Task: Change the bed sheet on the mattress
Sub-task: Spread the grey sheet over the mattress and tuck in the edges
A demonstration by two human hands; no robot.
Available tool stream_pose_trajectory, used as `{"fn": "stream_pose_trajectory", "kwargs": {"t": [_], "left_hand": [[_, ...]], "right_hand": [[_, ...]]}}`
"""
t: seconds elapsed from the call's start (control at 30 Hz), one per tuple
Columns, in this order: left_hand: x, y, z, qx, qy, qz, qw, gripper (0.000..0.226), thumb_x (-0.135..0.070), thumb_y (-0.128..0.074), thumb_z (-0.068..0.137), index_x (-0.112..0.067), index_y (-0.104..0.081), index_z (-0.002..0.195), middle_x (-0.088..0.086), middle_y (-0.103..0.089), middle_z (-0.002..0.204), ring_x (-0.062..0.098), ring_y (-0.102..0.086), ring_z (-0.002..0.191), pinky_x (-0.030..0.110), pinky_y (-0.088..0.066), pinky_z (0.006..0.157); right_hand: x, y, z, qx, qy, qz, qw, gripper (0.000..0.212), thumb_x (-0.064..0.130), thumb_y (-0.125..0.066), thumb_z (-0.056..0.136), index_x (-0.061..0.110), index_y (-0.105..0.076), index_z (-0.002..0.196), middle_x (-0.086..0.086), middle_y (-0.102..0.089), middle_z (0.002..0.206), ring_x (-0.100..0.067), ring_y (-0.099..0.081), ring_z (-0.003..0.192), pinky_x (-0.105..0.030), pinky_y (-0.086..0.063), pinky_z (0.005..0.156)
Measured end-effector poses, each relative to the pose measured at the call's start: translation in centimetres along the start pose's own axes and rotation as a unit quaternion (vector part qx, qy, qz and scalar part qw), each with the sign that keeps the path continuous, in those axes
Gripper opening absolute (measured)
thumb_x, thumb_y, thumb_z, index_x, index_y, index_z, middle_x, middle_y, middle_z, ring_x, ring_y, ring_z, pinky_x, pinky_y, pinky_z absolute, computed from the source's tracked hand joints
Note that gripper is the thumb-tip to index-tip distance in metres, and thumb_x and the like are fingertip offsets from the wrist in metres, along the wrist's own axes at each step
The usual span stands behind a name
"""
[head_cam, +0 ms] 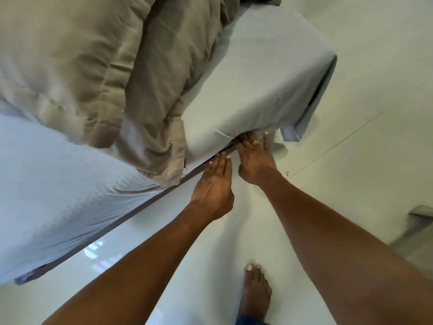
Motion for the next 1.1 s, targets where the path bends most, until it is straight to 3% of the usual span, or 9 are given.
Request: {"fn": "stream_pose_trajectory", "kwargs": {"t": [0.13, 0.23, 0.4, 0.5, 0.7, 0.8, 0.9, 1.0, 1.1], "left_hand": [[-1.1, 0.0, 3.3, -0.011, 0.020, -0.007, 1.000, 0.092, -0.037, -0.052, 0.089, 0.003, -0.004, 0.158, 0.023, -0.012, 0.165, 0.035, -0.014, 0.153, 0.043, -0.008, 0.126], [-1.7, -1.3, 3.7, 0.022, 0.054, 0.017, 0.998, 0.100, -0.052, -0.043, 0.091, 0.001, 0.009, 0.157, 0.023, 0.005, 0.166, 0.038, 0.002, 0.155, 0.051, -0.003, 0.126], [-3.3, 0.4, 2.6, -0.036, 0.081, -0.049, 0.995, 0.085, -0.030, -0.051, 0.097, -0.001, -0.002, 0.159, 0.019, -0.002, 0.168, 0.031, -0.002, 0.156, 0.035, 0.003, 0.125], [-4.8, 0.9, 2.7, -0.030, 0.052, -0.056, 0.997, 0.084, -0.024, -0.051, 0.096, -0.002, 0.000, 0.160, 0.017, 0.002, 0.168, 0.028, 0.003, 0.156, 0.033, 0.006, 0.125], [-4.7, 0.6, 7.2, 0.072, 0.075, -0.067, 0.992, 0.095, -0.031, -0.061, 0.091, 0.000, -0.001, 0.158, 0.019, -0.013, 0.165, 0.034, -0.016, 0.152, 0.042, -0.013, 0.125], [-5.1, 0.8, 6.7, 0.070, 0.093, -0.065, 0.991, 0.095, -0.031, -0.061, 0.091, 0.000, -0.002, 0.158, 0.018, -0.016, 0.165, 0.034, -0.019, 0.151, 0.041, -0.015, 0.125], [-4.8, 1.0, 6.0, 0.071, 0.092, -0.040, 0.992, 0.091, -0.024, -0.060, 0.093, -0.001, -0.002, 0.159, 0.017, -0.014, 0.166, 0.031, -0.016, 0.153, 0.038, -0.011, 0.126], [-5.1, 1.9, 5.9, 0.061, 0.098, -0.056, 0.992, 0.082, -0.020, -0.056, 0.096, -0.004, -0.007, 0.159, 0.015, -0.019, 0.165, 0.028, -0.022, 0.152, 0.035, -0.019, 0.123], [-5.8, 3.2, 5.1, 0.073, 0.111, -0.076, 0.988, 0.070, -0.023, -0.051, 0.101, -0.011, -0.015, 0.160, 0.011, -0.026, 0.164, 0.027, -0.032, 0.149, 0.036, -0.035, 0.115]], "right_hand": [[0.8, 1.2, -1.6, -0.037, 0.008, 0.043, 0.998, 0.086, 0.012, -0.066, 0.076, 0.021, -0.035, 0.156, -0.003, -0.033, 0.164, -0.023, -0.018, 0.156, -0.056, -0.005, 0.126], [0.1, 2.0, -3.8, -0.086, 0.034, 0.039, 0.995, 0.083, 0.010, -0.065, 0.080, 0.011, -0.035, 0.157, -0.010, -0.038, 0.161, -0.025, -0.028, 0.153, -0.050, -0.014, 0.127], [-2.9, 3.5, 2.6, -0.078, 0.012, 0.021, 0.997, 0.045, 0.013, -0.069, 0.075, 0.017, -0.071, 0.120, -0.011, -0.072, 0.122, -0.036, -0.058, 0.127, -0.058, -0.022, 0.122], [-2.8, 2.5, 2.7, -0.003, 0.041, 0.019, 0.999, 0.050, 0.016, -0.065, 0.081, 0.018, -0.065, 0.130, -0.009, -0.066, 0.133, -0.033, -0.051, 0.136, -0.057, -0.011, 0.125], [-4.2, 4.9, -2.4, -0.034, 0.096, 0.013, 0.995, 0.080, 0.008, -0.067, 0.077, 0.010, -0.042, 0.153, -0.010, -0.047, 0.156, -0.026, -0.038, 0.148, -0.049, -0.018, 0.127], [-7.7, 6.4, -0.2, -0.038, 0.021, -0.031, 0.999, 0.070, 0.014, -0.065, 0.081, 0.013, -0.049, 0.149, -0.012, -0.050, 0.153, -0.029, -0.039, 0.147, -0.055, -0.017, 0.125], [-10.5, 6.5, 4.6, 0.038, -0.036, -0.047, 0.998, 0.047, 0.029, -0.054, 0.093, 0.022, -0.058, 0.139, -0.004, -0.058, 0.145, -0.024, -0.041, 0.145, -0.056, 0.001, 0.126], [-11.0, 4.9, 5.4, 0.094, -0.030, -0.045, 0.994, 0.056, 0.030, -0.057, 0.092, 0.023, -0.050, 0.147, -0.002, -0.048, 0.154, -0.022, -0.028, 0.152, -0.058, 0.007, 0.124], [-10.7, 5.9, 3.6, 0.045, -0.012, -0.015, 0.999, 0.056, 0.021, -0.062, 0.086, 0.016, -0.056, 0.141, -0.006, -0.057, 0.145, -0.027, -0.037, 0.148, -0.057, 0.000, 0.126]]}}
Point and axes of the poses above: each hand's wrist, its own z-axis towards the middle knuckle, its own y-axis out of the back of the hand, x = y × z, the point moved 9 cm from there along z, towards the middle knuckle
